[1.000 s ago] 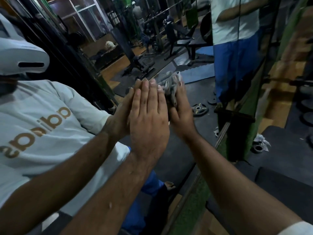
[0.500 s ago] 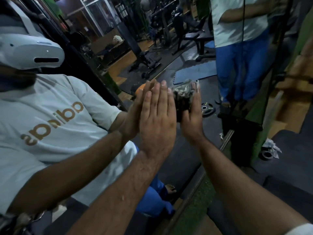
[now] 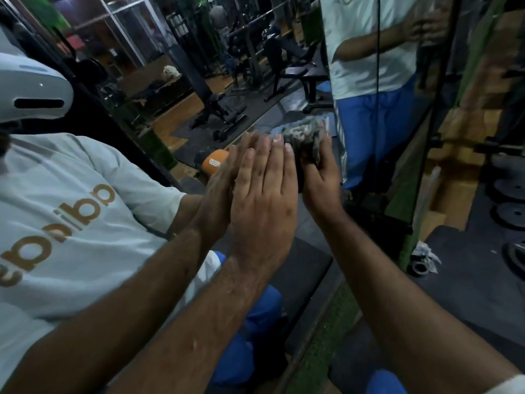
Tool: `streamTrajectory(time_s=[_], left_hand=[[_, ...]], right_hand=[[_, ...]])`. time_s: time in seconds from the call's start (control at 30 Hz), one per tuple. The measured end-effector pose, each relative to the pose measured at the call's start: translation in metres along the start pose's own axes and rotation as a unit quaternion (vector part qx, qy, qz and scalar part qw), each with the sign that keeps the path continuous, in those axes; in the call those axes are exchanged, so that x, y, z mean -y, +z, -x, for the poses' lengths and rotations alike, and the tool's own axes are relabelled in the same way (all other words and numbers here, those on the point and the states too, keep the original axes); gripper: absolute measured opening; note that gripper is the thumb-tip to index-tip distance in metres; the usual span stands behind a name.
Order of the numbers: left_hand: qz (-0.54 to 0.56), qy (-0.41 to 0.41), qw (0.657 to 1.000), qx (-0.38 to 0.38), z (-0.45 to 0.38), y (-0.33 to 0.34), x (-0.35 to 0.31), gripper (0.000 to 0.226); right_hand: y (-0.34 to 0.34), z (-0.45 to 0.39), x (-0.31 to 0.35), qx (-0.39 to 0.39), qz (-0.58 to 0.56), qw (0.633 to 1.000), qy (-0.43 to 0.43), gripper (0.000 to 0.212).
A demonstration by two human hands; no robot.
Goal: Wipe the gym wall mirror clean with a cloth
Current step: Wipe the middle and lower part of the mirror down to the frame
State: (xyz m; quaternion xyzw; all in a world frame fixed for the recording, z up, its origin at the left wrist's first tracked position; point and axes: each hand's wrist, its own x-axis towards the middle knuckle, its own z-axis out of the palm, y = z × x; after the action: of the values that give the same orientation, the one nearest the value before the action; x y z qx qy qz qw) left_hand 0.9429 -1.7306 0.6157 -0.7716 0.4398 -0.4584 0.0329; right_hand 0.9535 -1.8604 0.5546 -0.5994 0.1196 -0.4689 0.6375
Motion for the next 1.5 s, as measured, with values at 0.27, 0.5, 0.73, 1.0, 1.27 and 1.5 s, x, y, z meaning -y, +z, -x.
streamTrajectory(time_s=[0.27,0.5,0.73,1.0,1.27,1.5], left_hand=[[-0.08,0.002,0.996,0.035,-0.036,0.021,-0.011,0.06],[-0.115,-0.063,0.991,0.017,-0.055,0.033,-0.036,0.069],[-0.07,-0.055,0.996,0.012,-0.081,0.052,-0.057,0.064],[-0.025,-0.054,0.998,0.012,-0.103,0.085,-0.082,0.057],[0.019,-0.015,0.999,0.023,-0.129,0.118,-0.109,0.052],[0.025,0.011,0.999,0.04,-0.137,0.14,-0.128,0.054]], right_hand=[[-0.023,-0.034,-0.025,-0.047,0.111,0.992,-0.028,0.065],[-0.044,-0.068,-0.039,0.036,0.164,0.967,-0.193,0.064],[-0.052,-0.104,-0.037,-0.027,0.094,0.989,-0.113,0.067],[-0.092,-0.134,-0.083,-0.044,0.091,0.989,-0.111,0.067],[-0.111,-0.171,-0.097,-0.031,0.111,0.982,-0.148,0.057],[-0.117,-0.195,-0.074,-0.085,0.075,0.992,-0.052,0.055]])
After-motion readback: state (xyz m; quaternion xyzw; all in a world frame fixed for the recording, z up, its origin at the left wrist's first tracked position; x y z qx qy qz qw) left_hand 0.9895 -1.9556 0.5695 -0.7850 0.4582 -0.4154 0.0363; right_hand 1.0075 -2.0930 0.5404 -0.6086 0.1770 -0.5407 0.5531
